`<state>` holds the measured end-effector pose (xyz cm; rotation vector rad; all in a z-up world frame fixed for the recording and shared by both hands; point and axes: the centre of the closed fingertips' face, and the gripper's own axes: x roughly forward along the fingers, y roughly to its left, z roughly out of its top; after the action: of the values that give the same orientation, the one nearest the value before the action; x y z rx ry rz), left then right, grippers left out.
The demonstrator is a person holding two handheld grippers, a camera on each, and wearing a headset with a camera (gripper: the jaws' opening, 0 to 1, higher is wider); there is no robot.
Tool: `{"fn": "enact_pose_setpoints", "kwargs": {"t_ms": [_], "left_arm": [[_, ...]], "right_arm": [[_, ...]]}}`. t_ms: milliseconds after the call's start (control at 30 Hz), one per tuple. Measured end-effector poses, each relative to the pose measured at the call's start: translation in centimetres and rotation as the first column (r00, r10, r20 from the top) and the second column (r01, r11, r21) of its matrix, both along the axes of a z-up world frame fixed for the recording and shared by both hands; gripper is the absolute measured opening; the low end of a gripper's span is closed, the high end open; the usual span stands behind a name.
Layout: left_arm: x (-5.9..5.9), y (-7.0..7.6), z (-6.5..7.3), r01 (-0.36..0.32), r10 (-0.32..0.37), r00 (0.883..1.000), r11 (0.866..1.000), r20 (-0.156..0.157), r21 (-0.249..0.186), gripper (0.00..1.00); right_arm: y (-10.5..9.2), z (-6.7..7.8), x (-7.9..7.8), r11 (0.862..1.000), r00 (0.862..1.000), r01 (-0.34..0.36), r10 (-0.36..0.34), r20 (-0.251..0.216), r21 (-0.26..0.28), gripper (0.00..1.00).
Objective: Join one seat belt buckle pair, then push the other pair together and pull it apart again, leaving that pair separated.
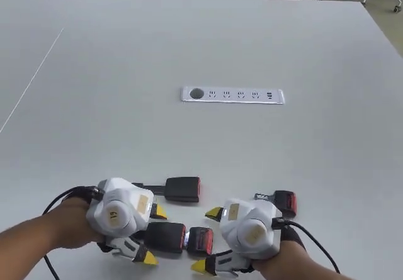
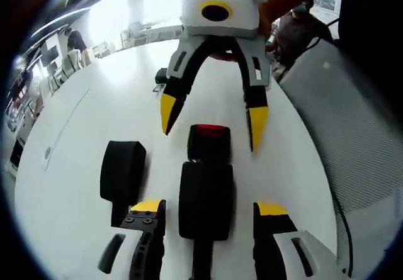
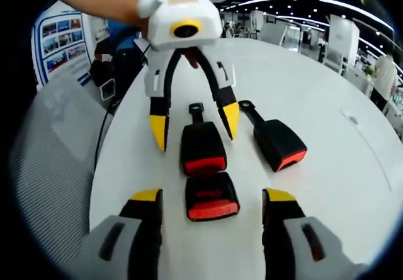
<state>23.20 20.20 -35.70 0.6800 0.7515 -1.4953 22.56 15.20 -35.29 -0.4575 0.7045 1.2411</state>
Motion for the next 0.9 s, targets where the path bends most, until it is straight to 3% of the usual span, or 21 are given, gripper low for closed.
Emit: {"fn": "enact_pose_setpoints", "kwargs": {"t_ms": [200,267,500,667,767,833,900], "left_arm": [[1.8,0.0,2.5,-0.08,0.084,0.995,0.995,0.06,-0.066,0.63],[2.3,-0.1,3.4,-0.103,0.109,0.992,0.991,0.065,-0.091,0.63],[4.5,0.2,5.2,-0.115,0.126,0.987,0.987,0.101,-0.113,0.63],[6.4,-0.3,5.6,-0.124,0.139,0.983,0.984,0.116,-0.126,0.63],[7.2,-0.2,5.1,-0.104,0.116,0.985,0.99,0.13,-0.099,0.63],[7.9,-0.1,4.8,-0.1,0.111,0.986,0.991,0.126,-0.088,0.63],[8.3,-0.2,4.8,-0.1,0.109,0.987,0.992,0.121,-0.082,0.63]], "right_arm": [[-2.1,1.3,0.4,0.999,0.999,0.034,-0.035,0.017,0.019,0.69],[-3.2,2.0,0.9,0.998,0.998,0.057,-0.058,0.034,0.025,0.69],[-7.2,4.2,4.1,0.987,0.986,0.146,-0.15,0.072,0.062,0.73],[-10.2,4.6,6.0,0.979,0.979,0.194,-0.197,0.058,0.062,0.74],[-11.9,3.9,6.5,0.976,0.975,0.216,-0.218,0.038,0.039,0.74],[-12.7,3.4,6.5,0.975,0.975,0.222,-0.222,0.006,0.033,0.75],[-13.4,3.2,6.8,0.973,0.974,0.227,-0.227,0.003,0.032,0.76]]}}
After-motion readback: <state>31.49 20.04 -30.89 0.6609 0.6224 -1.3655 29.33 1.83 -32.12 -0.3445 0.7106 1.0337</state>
